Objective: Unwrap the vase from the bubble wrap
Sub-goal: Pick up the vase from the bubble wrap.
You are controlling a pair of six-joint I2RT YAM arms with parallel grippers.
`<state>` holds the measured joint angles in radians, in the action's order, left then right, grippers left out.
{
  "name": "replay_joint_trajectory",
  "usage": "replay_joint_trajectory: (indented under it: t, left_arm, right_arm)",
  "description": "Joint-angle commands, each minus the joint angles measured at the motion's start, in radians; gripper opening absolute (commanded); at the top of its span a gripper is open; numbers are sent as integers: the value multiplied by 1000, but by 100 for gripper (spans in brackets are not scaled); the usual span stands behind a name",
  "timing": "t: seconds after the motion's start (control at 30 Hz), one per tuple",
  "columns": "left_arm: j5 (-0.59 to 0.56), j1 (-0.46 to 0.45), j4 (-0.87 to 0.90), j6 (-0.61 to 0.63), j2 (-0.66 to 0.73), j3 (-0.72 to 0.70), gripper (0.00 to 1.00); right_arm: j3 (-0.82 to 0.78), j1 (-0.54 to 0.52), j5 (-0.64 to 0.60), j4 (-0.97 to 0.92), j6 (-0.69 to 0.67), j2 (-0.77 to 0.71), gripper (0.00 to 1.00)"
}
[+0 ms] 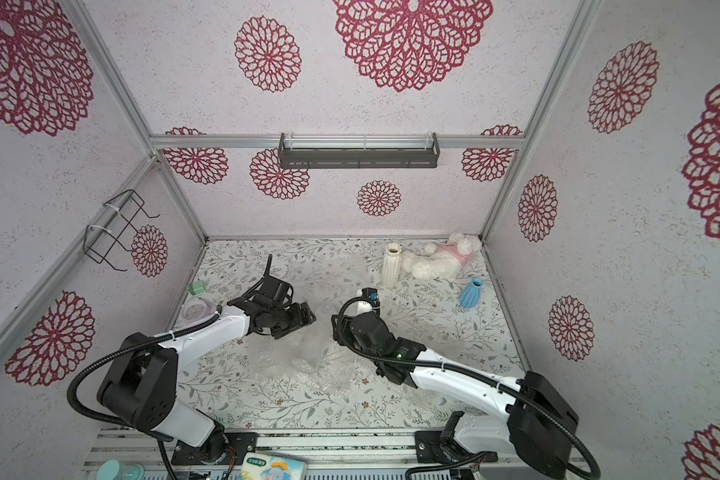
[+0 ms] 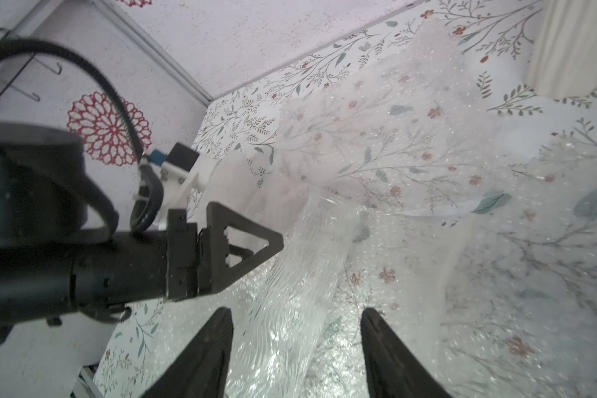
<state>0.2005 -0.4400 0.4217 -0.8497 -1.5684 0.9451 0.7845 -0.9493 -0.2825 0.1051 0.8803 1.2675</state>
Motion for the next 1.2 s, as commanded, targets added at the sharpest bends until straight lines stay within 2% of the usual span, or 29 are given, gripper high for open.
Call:
replay_joint_trajectory:
  t: [0.0,0.27,0.4,0.43,0.6,0.8,1.17]
  left_arm:
    - [21,33,-71,-21,43,-29,85]
    - [97,124,-132,-20,91,-106,82]
    - [120,133,-148,-14,99,-124,81]
    - [124,133,-151,-11,101,-127,81]
    - [149,134,-176,-13,105,-150,80]
    - [152,134,-217,-29,104,-179,79]
    - [180,129,-268,-54,86,-195,76]
  right_arm:
    - [90,60,82,-63,126,70,62]
    - [434,93,151,-379,165,363,73]
    - [544,99,158,-465,180,458,92]
    - [561,101,157,-477,180,473,93]
    - [617,122,190,-506,194,540,93]
    - [717,137,221,-575,217,631,87]
    - [846,190,319,-660,236,788,87]
